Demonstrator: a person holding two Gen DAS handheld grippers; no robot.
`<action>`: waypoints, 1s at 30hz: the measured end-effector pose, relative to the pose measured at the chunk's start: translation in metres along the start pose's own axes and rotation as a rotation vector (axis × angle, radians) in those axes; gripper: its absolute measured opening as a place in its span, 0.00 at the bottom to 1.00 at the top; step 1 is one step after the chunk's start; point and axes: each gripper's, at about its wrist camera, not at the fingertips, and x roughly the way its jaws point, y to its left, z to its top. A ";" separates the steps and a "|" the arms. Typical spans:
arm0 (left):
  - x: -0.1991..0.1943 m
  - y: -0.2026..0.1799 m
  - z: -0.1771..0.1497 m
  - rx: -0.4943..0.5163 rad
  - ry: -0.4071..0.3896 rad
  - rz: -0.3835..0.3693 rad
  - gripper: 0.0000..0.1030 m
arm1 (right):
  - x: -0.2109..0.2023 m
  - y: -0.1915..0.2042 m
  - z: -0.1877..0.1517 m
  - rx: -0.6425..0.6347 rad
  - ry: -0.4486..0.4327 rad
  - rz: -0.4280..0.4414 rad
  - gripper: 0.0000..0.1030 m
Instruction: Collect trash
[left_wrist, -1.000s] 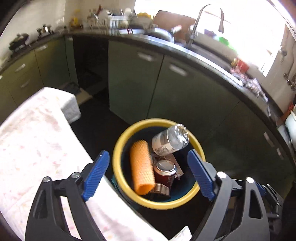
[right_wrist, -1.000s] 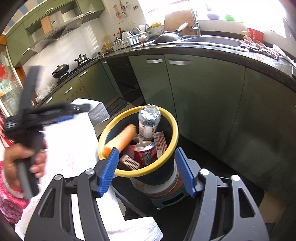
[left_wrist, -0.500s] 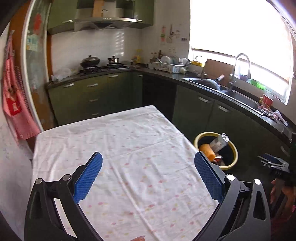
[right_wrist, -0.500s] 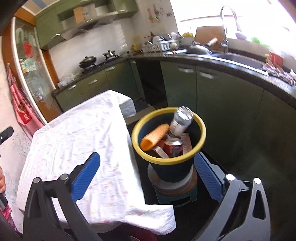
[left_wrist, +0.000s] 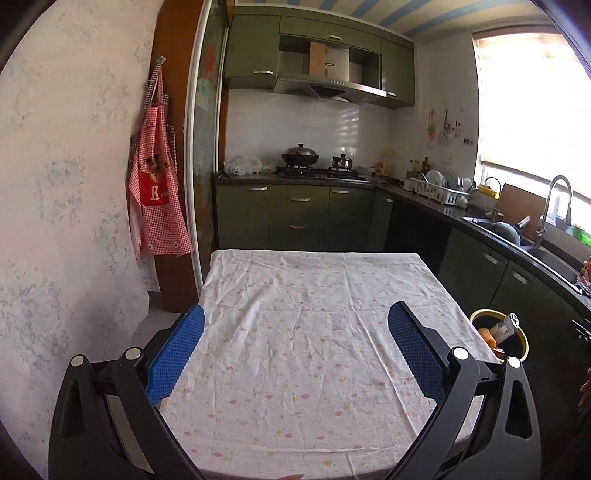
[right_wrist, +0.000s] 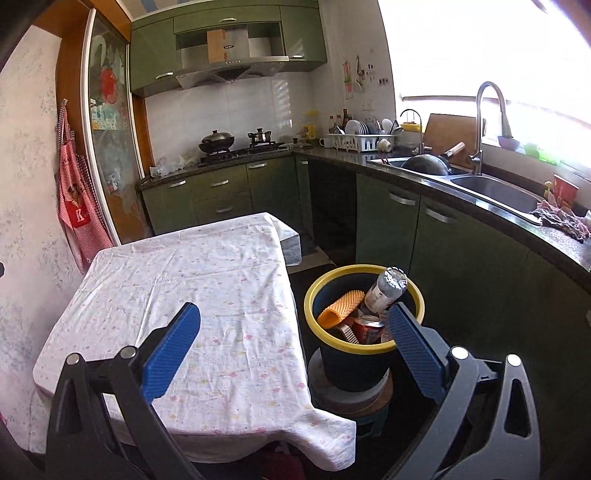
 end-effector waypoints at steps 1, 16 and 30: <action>-0.005 0.003 -0.002 -0.008 -0.005 -0.005 0.95 | -0.002 0.001 0.000 -0.002 -0.002 -0.006 0.94; -0.012 0.004 -0.012 -0.023 0.013 -0.012 0.95 | -0.003 0.003 -0.006 -0.010 0.014 -0.027 0.94; -0.008 0.000 -0.014 -0.018 0.023 -0.009 0.95 | 0.003 0.007 -0.005 -0.011 0.026 -0.023 0.94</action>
